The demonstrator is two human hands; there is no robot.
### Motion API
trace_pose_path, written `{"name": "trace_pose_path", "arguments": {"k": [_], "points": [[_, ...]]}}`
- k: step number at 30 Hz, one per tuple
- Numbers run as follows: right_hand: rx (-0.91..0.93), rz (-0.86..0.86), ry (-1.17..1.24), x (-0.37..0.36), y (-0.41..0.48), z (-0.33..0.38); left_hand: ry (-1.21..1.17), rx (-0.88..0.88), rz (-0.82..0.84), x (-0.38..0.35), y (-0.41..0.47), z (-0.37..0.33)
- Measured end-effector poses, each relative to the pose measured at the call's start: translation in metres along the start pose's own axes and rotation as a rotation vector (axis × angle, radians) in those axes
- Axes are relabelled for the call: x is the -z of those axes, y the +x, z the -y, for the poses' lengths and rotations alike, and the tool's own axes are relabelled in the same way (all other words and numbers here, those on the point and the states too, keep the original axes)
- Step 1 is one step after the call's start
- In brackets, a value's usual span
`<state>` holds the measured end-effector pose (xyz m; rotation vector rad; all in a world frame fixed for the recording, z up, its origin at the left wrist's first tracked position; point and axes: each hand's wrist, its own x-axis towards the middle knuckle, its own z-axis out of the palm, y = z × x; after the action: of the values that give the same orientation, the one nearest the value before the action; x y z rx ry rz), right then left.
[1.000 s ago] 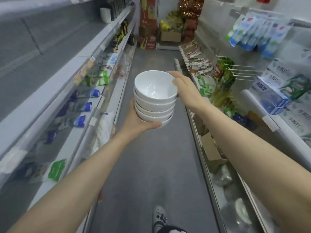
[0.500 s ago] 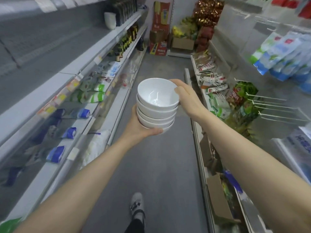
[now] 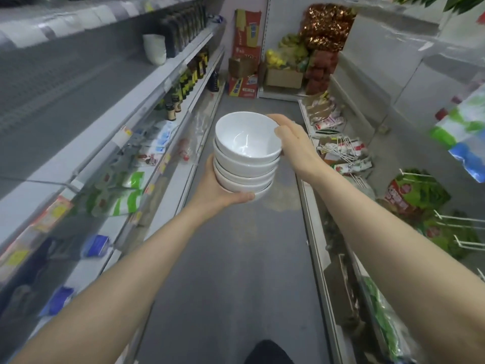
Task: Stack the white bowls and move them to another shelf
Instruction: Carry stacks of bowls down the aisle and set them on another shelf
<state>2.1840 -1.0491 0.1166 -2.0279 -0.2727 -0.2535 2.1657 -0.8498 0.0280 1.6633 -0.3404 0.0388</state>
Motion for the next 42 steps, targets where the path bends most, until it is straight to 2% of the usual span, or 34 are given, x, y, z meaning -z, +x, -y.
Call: {"name": "trace_pose_path", "arguments": {"k": [14,24,30,42], "points": [[0.010,0.165,0.036,0.032,0.270,-0.134,0.001,0.031,-0.132,-0.027,0.257,0.070],[0.101,0.270,0.051,0.029,0.441,-0.180,0.024,0.034,-0.268,-0.016,0.404,0.098],[0.156,0.351,0.072,-0.009,0.528,-0.198,0.038,-0.020,-0.338,0.016,0.467,0.115],[0.182,0.500,0.144,-0.133,0.718,-0.193,0.087,0.015,-0.478,0.149,0.603,0.152]]}}
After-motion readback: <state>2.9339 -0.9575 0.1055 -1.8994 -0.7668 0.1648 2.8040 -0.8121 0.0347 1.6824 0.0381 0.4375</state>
